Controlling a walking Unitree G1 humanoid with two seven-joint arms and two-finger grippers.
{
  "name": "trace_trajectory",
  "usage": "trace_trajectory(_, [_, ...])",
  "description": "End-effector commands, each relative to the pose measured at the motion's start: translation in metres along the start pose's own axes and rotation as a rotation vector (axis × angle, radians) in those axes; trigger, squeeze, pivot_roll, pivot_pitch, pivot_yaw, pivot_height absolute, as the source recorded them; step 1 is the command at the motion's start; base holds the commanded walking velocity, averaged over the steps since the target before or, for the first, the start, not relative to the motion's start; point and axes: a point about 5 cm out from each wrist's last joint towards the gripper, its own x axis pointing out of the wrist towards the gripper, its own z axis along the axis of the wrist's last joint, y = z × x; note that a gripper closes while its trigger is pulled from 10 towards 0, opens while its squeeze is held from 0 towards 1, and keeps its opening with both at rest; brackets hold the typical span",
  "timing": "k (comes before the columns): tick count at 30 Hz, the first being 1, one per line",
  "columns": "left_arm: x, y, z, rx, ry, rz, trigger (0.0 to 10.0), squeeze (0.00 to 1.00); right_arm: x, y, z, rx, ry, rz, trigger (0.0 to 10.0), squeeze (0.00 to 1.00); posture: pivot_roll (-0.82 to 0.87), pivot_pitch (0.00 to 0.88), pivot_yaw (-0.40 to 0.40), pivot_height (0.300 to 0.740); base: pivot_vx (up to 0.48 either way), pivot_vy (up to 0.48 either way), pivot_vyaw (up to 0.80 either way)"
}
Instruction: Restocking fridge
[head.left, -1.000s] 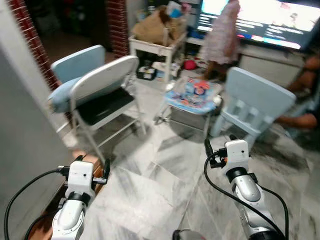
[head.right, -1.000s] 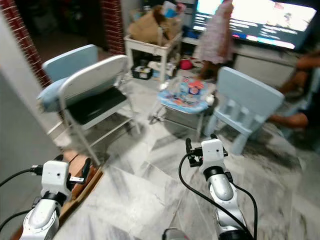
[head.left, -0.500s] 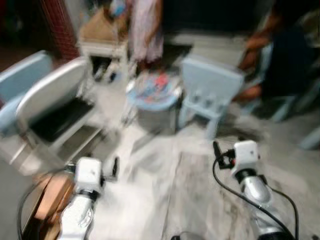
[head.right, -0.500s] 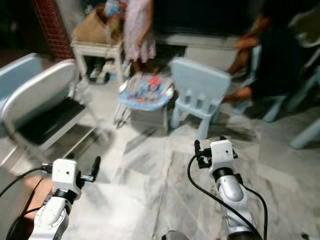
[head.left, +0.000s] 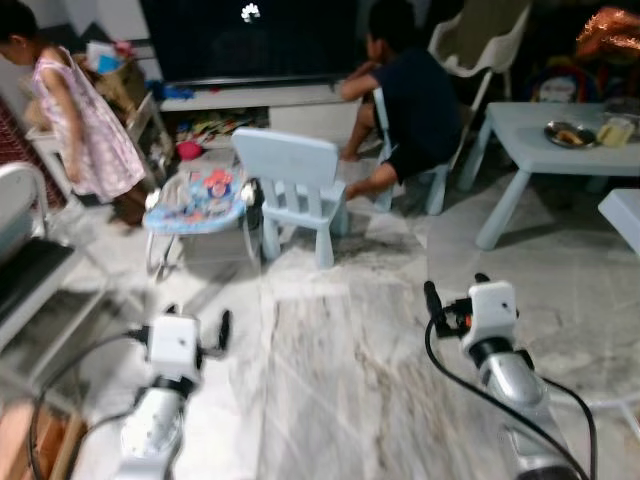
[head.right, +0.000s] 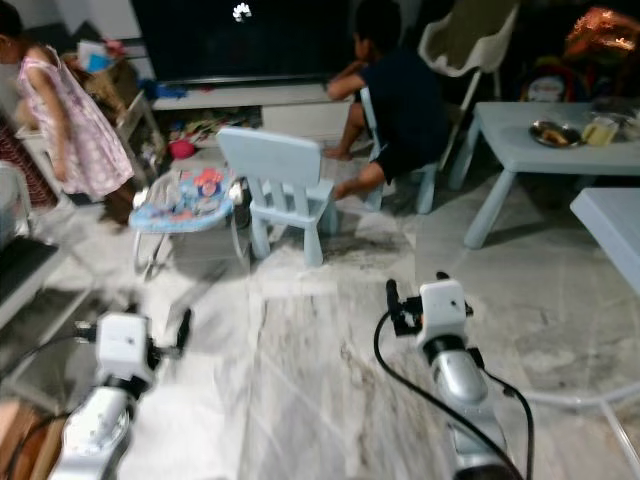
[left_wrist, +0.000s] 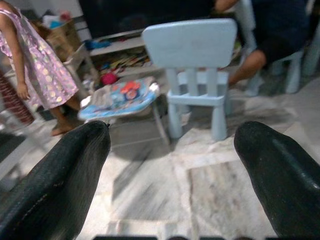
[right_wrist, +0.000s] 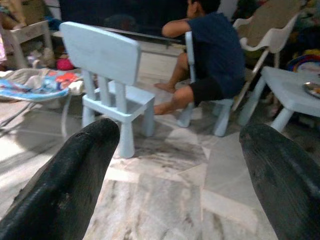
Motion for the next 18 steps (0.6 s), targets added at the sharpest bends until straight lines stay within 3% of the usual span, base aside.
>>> trace_trajectory(1, [0.001, 0.006, 0.001, 0.017, 0.004, 0.026, 10.0, 0.0, 0.004, 0.007, 0.008, 0.001, -0.029, 0.033, 10.0, 0.0, -0.01, 0.0, 0.026, 0.74, 0.0, 0.0, 0.0])
trace_trajectory(8, [-0.001, 0.014, -0.007, 0.036, 0.033, 0.063, 10.0, 0.0, 0.009, 0.007, 0.019, -0.014, -0.077, 0.056, 10.0, 0.0, -0.01, 0.0, 0.032, 0.74, 0.0, 0.0, 0.61])
trace_trajectory(13, [-0.001, 0.013, -0.008, 0.042, 0.031, 0.056, 10.0, 0.0, 0.007, 0.004, 0.014, -0.024, -0.05, 0.005, 10.0, 0.0, -0.01, 0.0, 0.028, 0.74, 0.0, 0.0, 0.0])
trace_trajectory(18, [-0.001, 0.01, -0.009, 0.041, 0.031, 0.045, 10.0, 0.0, 0.006, 0.003, 0.013, -0.028, -0.045, 0.005, 10.0, 0.0, -0.02, 0.0, 0.024, 0.74, 0.323, 0.0, 0.0])
